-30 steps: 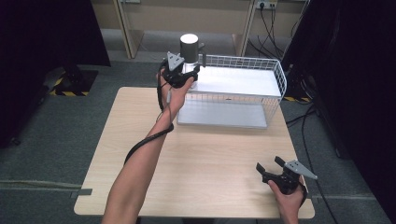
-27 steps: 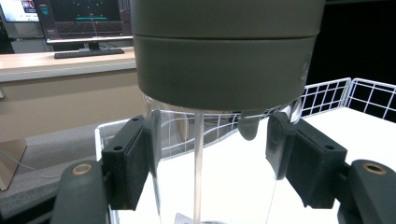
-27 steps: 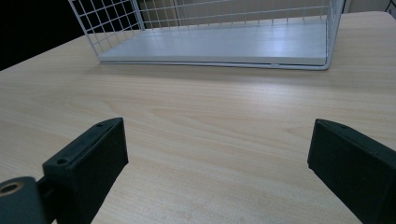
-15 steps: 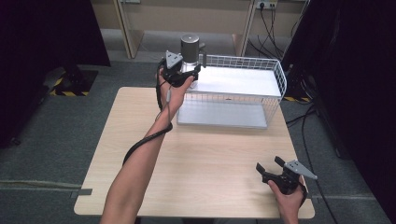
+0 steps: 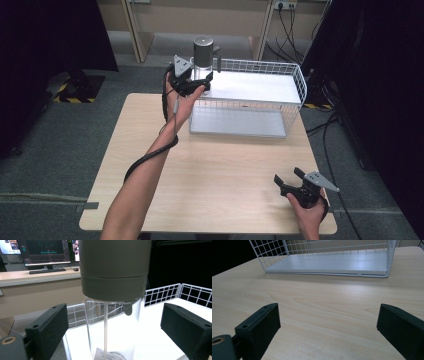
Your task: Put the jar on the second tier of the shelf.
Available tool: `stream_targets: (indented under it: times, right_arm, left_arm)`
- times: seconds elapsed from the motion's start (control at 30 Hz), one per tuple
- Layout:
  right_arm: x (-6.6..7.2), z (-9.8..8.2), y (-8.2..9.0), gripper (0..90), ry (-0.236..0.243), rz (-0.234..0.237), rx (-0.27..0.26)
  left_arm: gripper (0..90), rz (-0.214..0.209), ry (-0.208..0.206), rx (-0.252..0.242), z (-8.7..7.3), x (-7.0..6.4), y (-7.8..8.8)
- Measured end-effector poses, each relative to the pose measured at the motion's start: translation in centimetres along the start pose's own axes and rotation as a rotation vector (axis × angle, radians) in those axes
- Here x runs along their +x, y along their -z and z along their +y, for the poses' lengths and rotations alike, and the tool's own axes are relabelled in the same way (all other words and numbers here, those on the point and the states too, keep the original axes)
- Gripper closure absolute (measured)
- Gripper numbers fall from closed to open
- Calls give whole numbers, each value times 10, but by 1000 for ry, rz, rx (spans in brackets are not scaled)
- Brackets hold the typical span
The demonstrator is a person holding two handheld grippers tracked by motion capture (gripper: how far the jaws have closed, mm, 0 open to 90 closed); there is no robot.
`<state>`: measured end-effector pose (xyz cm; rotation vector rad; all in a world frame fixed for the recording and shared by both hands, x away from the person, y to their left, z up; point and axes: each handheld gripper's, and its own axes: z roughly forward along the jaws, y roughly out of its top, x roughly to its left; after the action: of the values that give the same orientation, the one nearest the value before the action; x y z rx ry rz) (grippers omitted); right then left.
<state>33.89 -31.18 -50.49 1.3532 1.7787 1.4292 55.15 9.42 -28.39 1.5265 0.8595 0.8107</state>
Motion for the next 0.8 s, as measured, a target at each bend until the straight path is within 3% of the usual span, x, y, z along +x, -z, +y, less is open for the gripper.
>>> stream_targets:
  times: [0.47, 0.8]
  right_arm:
    - [1, 0, 0, 51, 0, -2, 3]
    - [1, 0, 0, 51, 2, -3, 3]
  left_arm:
    - [68, -29, -35, 3, -16, -3, 26]
    - [66, -51, -39, 1, -28, -5, 44]
